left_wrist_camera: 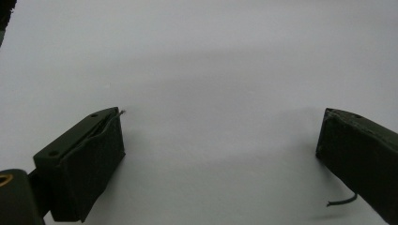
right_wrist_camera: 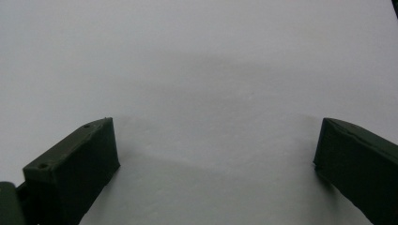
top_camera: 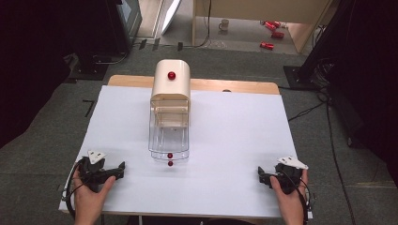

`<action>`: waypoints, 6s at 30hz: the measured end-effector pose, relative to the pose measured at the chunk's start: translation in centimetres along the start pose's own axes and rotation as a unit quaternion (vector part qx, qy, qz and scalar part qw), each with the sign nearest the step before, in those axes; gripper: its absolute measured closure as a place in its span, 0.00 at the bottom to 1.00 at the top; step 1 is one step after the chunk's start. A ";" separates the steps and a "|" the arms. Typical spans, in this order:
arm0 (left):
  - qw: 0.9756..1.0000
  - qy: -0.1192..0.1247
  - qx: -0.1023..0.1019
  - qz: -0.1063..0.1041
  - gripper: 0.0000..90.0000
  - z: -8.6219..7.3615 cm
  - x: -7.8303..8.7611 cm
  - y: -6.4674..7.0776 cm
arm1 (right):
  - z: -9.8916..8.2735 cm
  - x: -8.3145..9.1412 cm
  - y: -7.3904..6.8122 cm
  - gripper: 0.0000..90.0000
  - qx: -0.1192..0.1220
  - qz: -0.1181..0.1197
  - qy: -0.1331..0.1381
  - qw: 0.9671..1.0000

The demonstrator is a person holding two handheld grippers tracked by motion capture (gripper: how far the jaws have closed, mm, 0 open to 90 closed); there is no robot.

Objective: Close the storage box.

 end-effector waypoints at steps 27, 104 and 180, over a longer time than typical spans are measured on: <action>1.000 0.001 0.000 0.000 0.01 0.0 0.0 0.0 | 2.5 1.9 -6.9 0.00 0.016 0.029 0.034 0.999; 1.000 0.000 -0.002 0.001 0.01 0.0 0.0 0.0 | 6.0 -6.1 -28.7 0.83 0.059 0.192 0.089 0.976; 1.000 0.000 -0.003 0.001 0.01 0.0 0.0 0.0 | 11.7 -5.9 -29.1 0.85 0.051 0.195 0.116 0.972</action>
Point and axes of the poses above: each handheld gripper's, and its own axes: x roughly backward along the jaws, z roughly out of its top, y roughly to its right, the point moved 1 cm from there along -x, roughly forward along the jaws, and after that the axes turned 14 degrees about z, right-handed, at the moved point
